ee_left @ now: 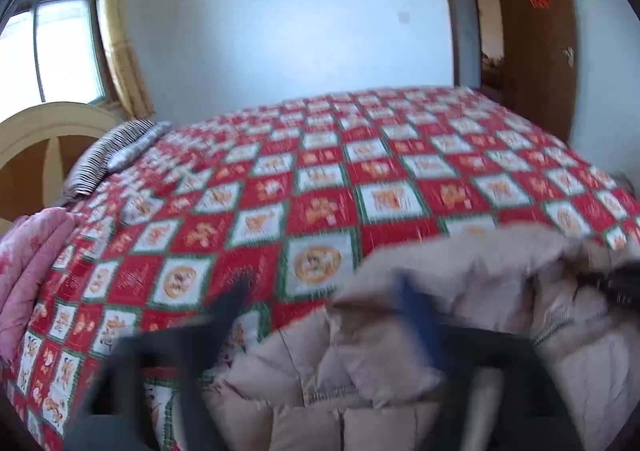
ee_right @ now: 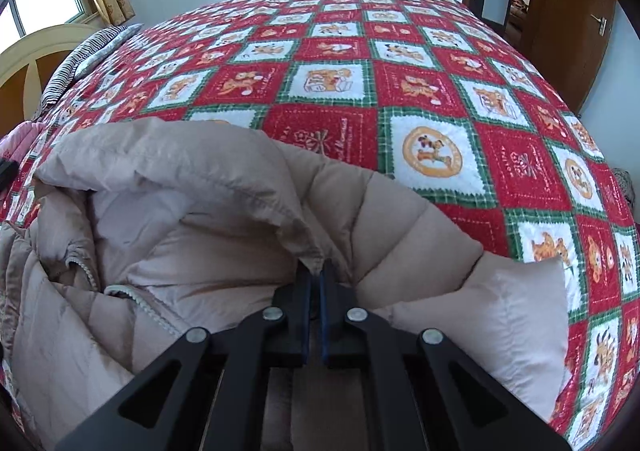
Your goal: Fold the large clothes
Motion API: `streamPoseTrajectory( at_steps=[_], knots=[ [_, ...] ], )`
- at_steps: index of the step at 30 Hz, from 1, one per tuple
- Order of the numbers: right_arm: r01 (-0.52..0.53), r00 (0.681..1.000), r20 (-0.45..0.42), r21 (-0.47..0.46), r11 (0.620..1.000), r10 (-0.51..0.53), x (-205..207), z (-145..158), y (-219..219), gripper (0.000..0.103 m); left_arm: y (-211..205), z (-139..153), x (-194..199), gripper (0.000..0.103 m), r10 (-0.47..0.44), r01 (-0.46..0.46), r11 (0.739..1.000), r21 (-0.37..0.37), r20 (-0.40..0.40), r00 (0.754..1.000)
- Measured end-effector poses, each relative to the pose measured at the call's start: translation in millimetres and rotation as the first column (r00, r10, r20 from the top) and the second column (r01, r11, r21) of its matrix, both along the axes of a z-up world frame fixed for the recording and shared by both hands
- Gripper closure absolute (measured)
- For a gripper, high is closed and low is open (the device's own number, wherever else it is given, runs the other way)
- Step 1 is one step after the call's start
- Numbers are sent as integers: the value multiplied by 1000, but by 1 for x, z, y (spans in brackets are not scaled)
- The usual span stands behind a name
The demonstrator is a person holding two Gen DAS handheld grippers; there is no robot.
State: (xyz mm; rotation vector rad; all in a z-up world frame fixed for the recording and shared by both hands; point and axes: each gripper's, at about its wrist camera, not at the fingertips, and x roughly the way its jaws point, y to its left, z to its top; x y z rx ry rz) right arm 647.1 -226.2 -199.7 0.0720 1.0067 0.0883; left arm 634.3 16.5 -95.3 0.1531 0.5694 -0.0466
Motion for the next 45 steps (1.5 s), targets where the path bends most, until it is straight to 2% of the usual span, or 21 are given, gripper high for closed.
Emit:
streamPoseTrajectory(
  at_steps=[1,2,5,7,9,11,13,16,17,20,22,23,24,26,28,29,31,34,36,39,45],
  knots=[
    [1,1000,7,2,1000,-1,-1,-2,-1,99,0,9,-1,1,8,-7,1000,-17,58,998],
    [3,1000,15,5,1000,-3,-2,-5,-2,99,-3,16,2,1,5,-3,1000,-27,80,997],
    [-9,998,65,-28,1000,11,-9,-9,2,99,-22,19,32,1,1,0,1000,-16,32,999],
    [-22,995,93,-46,999,26,-14,-10,4,99,-32,9,53,1,31,-31,1000,-3,0,1000],
    [-25,995,98,-30,999,28,-16,-10,0,99,-39,-12,71,1,71,-68,997,47,-69,995],
    [-29,995,95,-10,1000,30,-17,-9,-4,100,-43,-38,74,1,94,-78,991,106,-153,984],
    [-40,994,100,8,999,39,-20,-3,-8,100,-44,-60,67,1,85,-57,988,143,-201,976],
    [-40,984,175,32,999,34,-35,22,-15,97,-43,-72,54,1,71,-41,987,157,-190,979],
    [-34,978,208,29,999,27,-42,33,-17,91,-43,-73,53,1,69,-40,987,158,-185,980],
    [-1,951,309,40,999,-11,-50,73,-16,89,-49,-75,54,1,62,-29,983,179,-183,981],
    [28,944,326,89,996,-56,-37,90,-11,76,-53,-76,53,1,55,-19,979,203,-173,983],
    [33,945,319,116,993,-69,-26,93,-7,61,-55,-76,51,1,54,-18,977,212,-165,985],
    [22,950,305,136,991,-63,-14,91,-1,51,-57,-75,48,1,53,-18,975,223,-153,987],
    [-17,969,245,158,987,-23,20,77,15,51,-57,-60,42,1,77,-55,974,220,-96,992],
    [-27,986,167,126,992,5,43,57,27,65,-57,-33,31,1,61,-59,986,156,-6,998],
    [-40,992,124,128,991,24,50,47,32,81,-59,-20,27,1,36,-40,992,121,32,999],
    [-50,995,91,123,991,39,52,34,35,83,-66,0,28,1,-21,18,998,55,49,999],
    [-56,996,73,124,991,47,42,23,31,83,-75,-11,49,1,-42,43,999,17,-34,999],
    [-56,997,56,119,991,50,37,16,28,83,-76,-38,64,1,-10,15,999,41,-126,992],
    [-64,997,51,108,992,58,32,10,27,85,-72,-76,67,1,4,4,999,33,-233,973],
    [-84,994,70,52,995,81,26,-1,36,86,-72,-92,70,1,1,5,1000,22,-264,965]
  ],
)
